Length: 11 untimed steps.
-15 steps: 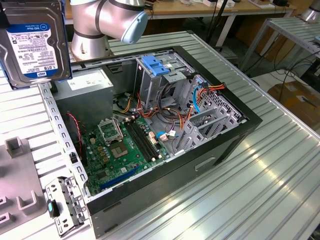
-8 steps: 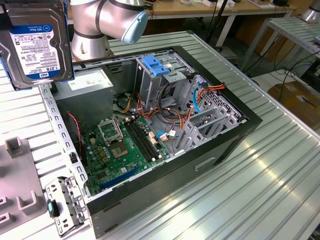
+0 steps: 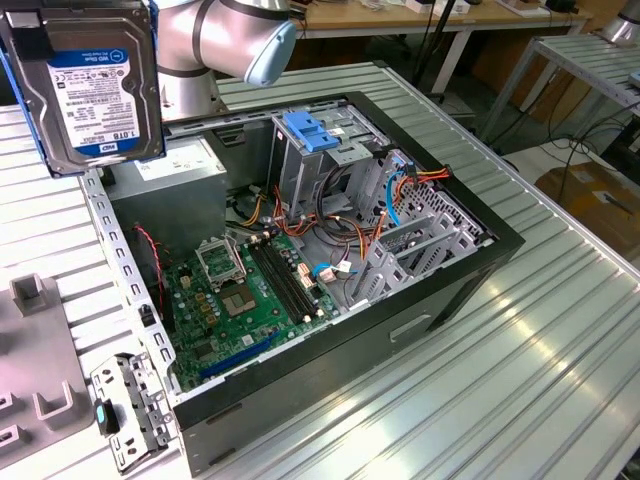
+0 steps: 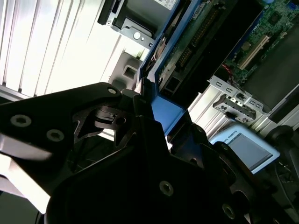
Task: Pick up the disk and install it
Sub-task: 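Pick up the disk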
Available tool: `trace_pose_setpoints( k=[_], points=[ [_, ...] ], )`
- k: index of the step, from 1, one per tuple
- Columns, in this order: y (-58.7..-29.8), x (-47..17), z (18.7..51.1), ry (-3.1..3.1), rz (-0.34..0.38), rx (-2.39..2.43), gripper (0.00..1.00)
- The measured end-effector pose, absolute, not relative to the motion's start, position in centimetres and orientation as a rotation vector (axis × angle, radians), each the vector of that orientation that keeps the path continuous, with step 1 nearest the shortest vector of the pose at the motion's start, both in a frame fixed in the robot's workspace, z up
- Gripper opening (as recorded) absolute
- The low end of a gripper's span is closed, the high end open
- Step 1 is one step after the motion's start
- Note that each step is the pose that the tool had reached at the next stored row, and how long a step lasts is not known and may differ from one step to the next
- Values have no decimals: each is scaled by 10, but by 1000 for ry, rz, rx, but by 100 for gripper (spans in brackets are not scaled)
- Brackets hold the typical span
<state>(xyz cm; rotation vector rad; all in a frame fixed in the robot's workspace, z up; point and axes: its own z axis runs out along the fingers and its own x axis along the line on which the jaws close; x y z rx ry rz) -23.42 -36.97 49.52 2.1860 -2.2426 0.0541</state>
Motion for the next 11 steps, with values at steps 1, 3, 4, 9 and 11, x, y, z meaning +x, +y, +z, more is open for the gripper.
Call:
trace_pose_setpoints(
  k=[1,3,4,9,11],
  points=[
    [-370,-232,495,-2243,54,2186,37],
    [-373,-229,495,-2243,54,2186,37],
    [-374,-229,494,-2243,54,2186,37],
    [-383,-228,493,-2243,54,2186,37],
    [-387,-222,492,-2243,54,2185,37]
  ],
)
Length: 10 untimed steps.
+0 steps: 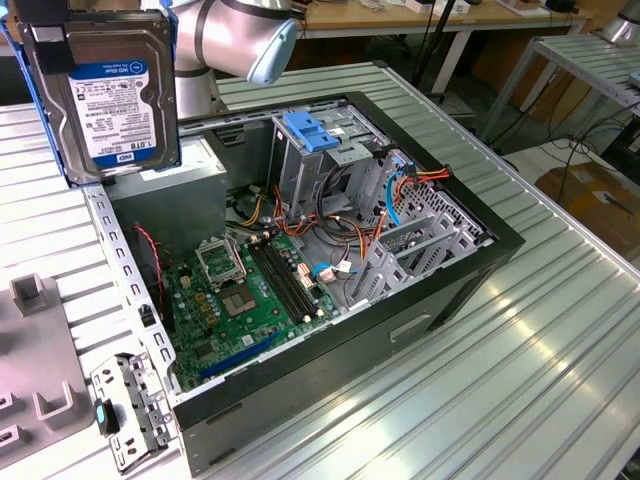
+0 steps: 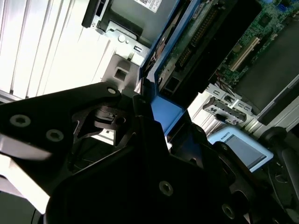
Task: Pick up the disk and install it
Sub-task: 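Pick up the disk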
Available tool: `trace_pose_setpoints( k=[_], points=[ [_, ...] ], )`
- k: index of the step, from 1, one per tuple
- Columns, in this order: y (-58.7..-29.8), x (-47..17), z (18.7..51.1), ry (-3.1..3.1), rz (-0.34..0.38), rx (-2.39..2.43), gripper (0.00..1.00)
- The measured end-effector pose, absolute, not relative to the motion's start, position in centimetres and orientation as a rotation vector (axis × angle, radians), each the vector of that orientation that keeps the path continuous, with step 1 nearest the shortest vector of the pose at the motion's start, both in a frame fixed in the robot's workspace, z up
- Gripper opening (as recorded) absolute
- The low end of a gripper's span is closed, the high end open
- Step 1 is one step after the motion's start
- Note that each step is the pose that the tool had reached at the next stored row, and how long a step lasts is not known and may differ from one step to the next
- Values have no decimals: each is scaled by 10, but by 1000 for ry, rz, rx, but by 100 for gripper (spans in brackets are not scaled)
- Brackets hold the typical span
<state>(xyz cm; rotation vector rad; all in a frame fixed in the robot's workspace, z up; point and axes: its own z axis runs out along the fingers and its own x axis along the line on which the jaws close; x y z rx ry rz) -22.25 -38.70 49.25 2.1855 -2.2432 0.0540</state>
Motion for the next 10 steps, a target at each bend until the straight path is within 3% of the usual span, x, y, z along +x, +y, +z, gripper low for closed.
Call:
trace_pose_setpoints(
  k=[10],
  points=[
    [-391,-177,491,-2243,54,2185,37]
  ],
)
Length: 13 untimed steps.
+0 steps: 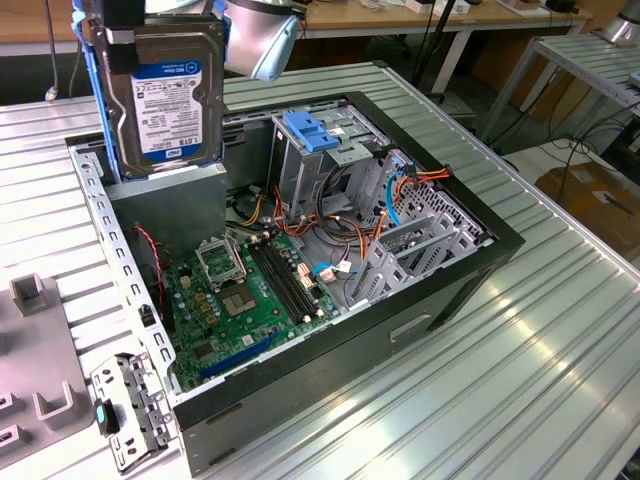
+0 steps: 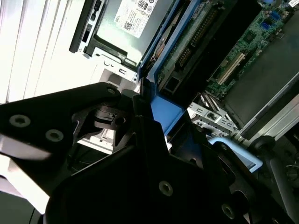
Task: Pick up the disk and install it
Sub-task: 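Pick up the disk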
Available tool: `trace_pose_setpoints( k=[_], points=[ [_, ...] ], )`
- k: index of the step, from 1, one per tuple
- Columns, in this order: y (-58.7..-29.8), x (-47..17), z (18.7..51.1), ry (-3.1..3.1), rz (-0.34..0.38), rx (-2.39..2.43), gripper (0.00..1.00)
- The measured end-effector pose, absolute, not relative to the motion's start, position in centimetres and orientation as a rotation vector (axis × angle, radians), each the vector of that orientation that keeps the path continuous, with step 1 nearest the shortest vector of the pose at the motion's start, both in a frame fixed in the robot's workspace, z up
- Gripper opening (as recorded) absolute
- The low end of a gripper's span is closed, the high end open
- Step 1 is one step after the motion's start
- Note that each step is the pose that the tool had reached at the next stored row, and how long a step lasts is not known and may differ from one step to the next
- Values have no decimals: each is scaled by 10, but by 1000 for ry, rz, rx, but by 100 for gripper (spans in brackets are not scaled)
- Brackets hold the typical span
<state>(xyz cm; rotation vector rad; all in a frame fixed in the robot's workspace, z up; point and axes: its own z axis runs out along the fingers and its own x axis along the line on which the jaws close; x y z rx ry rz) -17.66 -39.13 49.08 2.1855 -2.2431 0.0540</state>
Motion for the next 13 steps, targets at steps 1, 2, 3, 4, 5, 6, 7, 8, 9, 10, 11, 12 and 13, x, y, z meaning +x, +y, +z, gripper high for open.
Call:
trace_pose_setpoints(
  k=[1,2,3,4,5,6,7,8,9,10,11,12,13],
  points=[
    [-392,-174,491,-2243,54,2185,37],
    [-392,-169,491,-2243,54,2185,37],
    [-392,-166,490,-2243,54,2185,37],
    [-392,-162,490,-2243,54,2185,37],
    [-393,-159,490,-2243,54,2185,37],
    [-393,-155,490,-2243,54,2186,37],
    [-393,-152,490,-2243,54,2185,37],
    [-393,-146,490,-2243,54,2185,37],
    [-394,-134,489,-2243,54,2185,37],
    [-394,-127,489,-2243,54,2185,37],
    [-394,-125,489,-2243,54,2185,37],
    [-394,-125,489,-2243,54,2185,37],
    [-394,-125,489,-2243,54,2185,37]
  ],
)
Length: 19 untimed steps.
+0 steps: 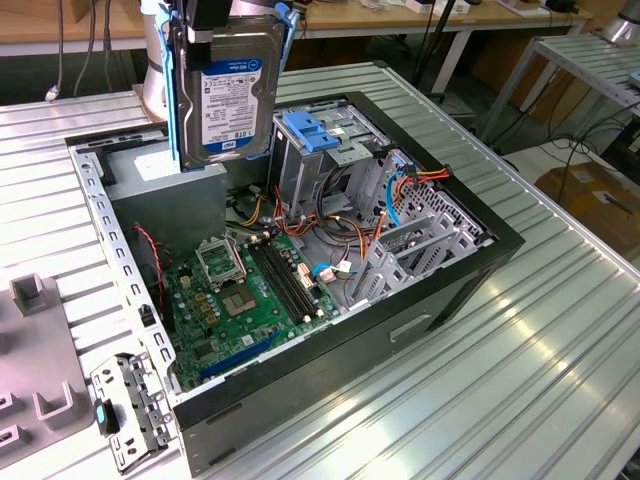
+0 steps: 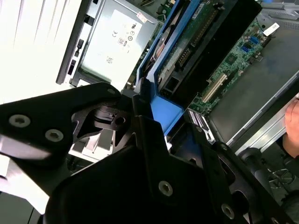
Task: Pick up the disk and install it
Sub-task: 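Pick up the disk, then insert the disk into the insertion slot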
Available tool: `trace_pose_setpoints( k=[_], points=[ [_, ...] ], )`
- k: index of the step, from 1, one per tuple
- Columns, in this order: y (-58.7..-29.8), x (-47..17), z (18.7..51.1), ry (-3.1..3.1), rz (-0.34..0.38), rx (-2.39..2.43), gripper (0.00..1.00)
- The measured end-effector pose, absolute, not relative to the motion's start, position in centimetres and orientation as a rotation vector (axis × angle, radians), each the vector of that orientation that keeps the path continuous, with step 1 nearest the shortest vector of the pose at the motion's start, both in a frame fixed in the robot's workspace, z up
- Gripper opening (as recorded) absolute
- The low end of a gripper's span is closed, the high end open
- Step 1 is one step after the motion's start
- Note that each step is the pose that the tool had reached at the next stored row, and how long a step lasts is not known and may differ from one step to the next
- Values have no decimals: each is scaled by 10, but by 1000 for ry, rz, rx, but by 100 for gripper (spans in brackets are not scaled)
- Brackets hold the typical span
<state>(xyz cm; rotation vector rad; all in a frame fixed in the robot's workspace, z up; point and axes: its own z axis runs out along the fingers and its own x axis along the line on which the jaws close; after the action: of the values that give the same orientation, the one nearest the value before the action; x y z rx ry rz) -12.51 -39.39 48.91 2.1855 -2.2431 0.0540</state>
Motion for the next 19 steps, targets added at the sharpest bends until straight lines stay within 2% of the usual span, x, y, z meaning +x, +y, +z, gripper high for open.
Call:
trace_pose_setpoints(
  k=[19],
  points=[
    [-398,-124,489,-2243,54,2185,37]
  ],
)
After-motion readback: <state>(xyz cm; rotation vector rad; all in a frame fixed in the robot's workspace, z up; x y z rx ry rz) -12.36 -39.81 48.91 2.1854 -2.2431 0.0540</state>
